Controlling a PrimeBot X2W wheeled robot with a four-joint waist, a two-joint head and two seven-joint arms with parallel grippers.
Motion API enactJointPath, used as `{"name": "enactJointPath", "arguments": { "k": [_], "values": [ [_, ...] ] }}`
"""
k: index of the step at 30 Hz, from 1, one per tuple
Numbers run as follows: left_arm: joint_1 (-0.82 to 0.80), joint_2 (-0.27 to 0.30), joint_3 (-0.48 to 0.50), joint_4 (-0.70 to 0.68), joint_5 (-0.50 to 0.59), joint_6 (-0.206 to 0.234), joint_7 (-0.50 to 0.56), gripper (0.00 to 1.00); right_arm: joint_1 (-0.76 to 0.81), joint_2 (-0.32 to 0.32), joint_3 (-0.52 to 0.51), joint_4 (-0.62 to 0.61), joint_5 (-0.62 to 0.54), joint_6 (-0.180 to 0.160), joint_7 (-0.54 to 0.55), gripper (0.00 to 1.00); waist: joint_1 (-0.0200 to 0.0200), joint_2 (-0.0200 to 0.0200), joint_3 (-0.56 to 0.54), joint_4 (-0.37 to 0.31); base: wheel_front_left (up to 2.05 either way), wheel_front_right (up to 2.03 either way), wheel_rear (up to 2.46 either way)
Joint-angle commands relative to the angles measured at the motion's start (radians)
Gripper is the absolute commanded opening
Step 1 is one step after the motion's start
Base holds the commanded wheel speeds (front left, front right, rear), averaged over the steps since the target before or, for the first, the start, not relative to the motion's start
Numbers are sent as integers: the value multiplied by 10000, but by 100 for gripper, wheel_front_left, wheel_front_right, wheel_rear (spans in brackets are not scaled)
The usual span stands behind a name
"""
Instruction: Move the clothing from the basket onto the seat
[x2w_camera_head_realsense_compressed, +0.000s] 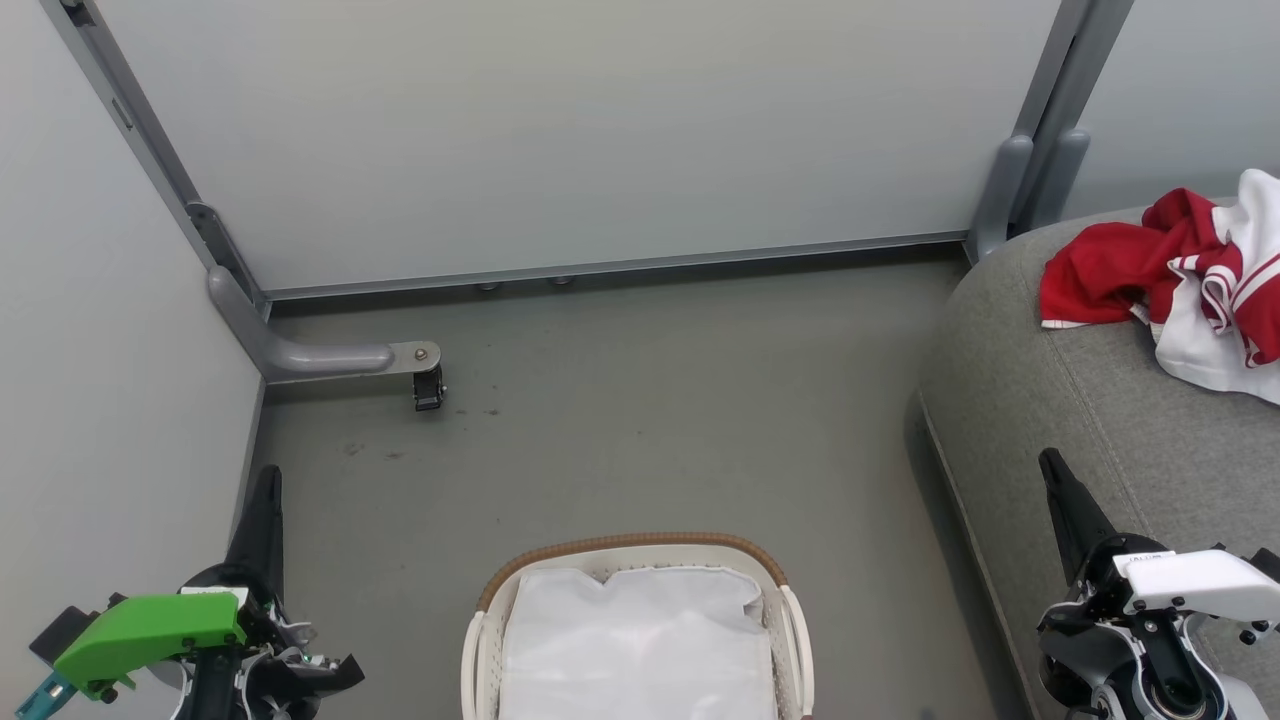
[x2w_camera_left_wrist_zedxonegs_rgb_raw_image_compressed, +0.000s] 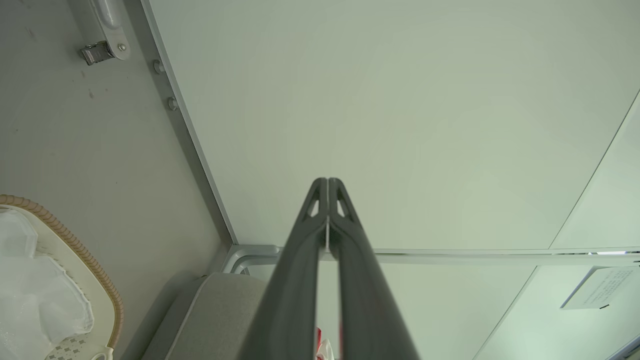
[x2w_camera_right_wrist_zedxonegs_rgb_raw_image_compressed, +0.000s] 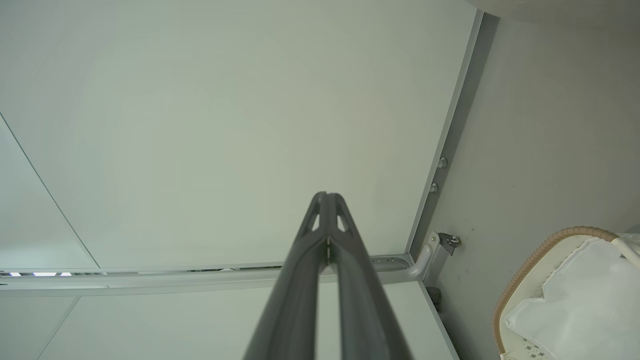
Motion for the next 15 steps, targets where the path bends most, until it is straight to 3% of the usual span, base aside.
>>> {"name": "enactJointPath", "arguments": {
  "k": [1, 15],
  "values": [
    [-107, 37, 23, -19, -32, -65, 32, 0, -84, -59, -19, -42, 34, 0, 12, 0, 0, 0, 0, 1, 0, 0, 0],
    [-107, 37, 22, -18, -31, -65, 32, 0, -83, -59, -19, -43, 34, 0, 12, 0, 0, 0, 0, 1, 0, 0, 0]
  ]
}}
